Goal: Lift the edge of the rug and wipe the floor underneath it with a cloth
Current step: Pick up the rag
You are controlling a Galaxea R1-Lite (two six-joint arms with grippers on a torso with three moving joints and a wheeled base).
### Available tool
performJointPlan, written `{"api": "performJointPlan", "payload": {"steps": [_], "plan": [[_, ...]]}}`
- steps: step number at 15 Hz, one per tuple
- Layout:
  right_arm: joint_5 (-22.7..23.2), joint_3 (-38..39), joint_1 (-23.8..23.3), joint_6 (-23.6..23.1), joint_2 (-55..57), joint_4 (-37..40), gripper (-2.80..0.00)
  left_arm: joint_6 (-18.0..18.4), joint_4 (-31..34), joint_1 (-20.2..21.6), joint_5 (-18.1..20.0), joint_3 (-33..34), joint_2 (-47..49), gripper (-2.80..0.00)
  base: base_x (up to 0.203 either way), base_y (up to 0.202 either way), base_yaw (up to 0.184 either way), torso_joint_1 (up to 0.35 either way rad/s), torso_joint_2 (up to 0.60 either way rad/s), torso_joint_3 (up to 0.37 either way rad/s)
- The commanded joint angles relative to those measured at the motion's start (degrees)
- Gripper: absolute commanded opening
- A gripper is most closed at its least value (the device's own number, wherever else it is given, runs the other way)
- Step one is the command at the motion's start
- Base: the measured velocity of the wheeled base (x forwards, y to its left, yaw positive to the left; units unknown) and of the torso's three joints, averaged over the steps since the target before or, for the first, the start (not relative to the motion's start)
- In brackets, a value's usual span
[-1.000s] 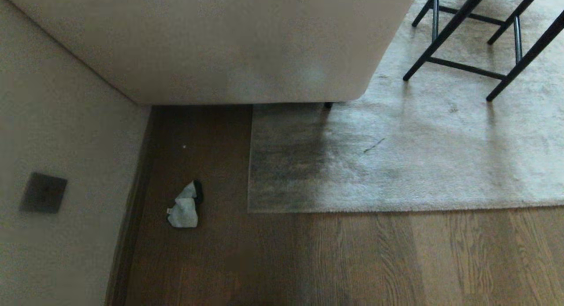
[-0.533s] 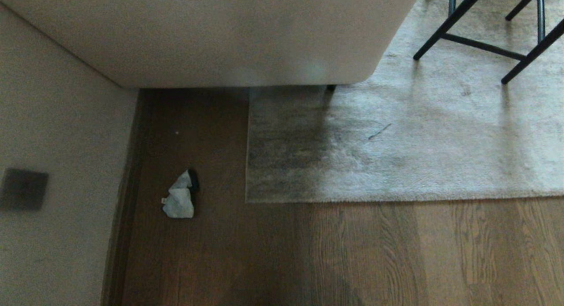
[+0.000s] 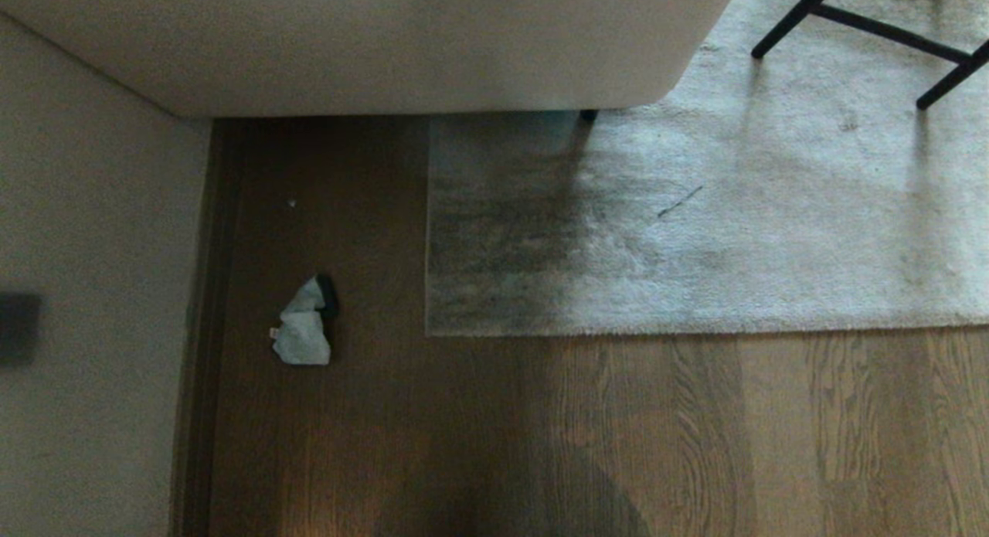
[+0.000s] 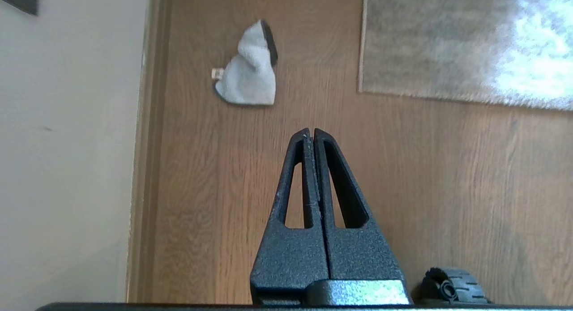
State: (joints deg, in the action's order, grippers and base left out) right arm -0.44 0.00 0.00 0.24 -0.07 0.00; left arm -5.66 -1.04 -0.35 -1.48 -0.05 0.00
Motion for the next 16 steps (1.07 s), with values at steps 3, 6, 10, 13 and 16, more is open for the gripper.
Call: {"api": "performJointPlan", "payload": {"steps": [3,6,10,13,16], "plan": [[0.0,0.0,0.05,0.02,0.07,0.0,-2.8,-0.05,-0.02,0.0,-0.02,0.05,0.0,-2.8,0.0,0.0,0.0,0.004,0.0,-0.195],[0.0,0.0,0.0,0.02,0.07,0.0,-2.8,-0.05,-0.02,0.0,-0.02,0.05,0.0,-2.8,0.0,0.0,0.0,0.004,0.0,-0.197],[0.0,0.0,0.0,0.02,0.07,0.0,-2.8,-0.05,-0.02,0.0,-0.02,-0.02,0.0,-2.8,0.0,0.0,0.0,0.001,0.0,-0.196],[0.0,0.0,0.0,0.02,0.07,0.0,-2.8,-0.05,-0.02,0.0,-0.02,0.04,0.0,-2.8,0.0,0.0,0.0,0.003,0.0,-0.193],[0.0,0.0,0.06,0.02,0.07,0.0,-2.8,-0.05,-0.02,0.0,-0.02,0.04,0.0,-2.8,0.0,0.0,0.0,0.005,0.01,-0.194]]}}
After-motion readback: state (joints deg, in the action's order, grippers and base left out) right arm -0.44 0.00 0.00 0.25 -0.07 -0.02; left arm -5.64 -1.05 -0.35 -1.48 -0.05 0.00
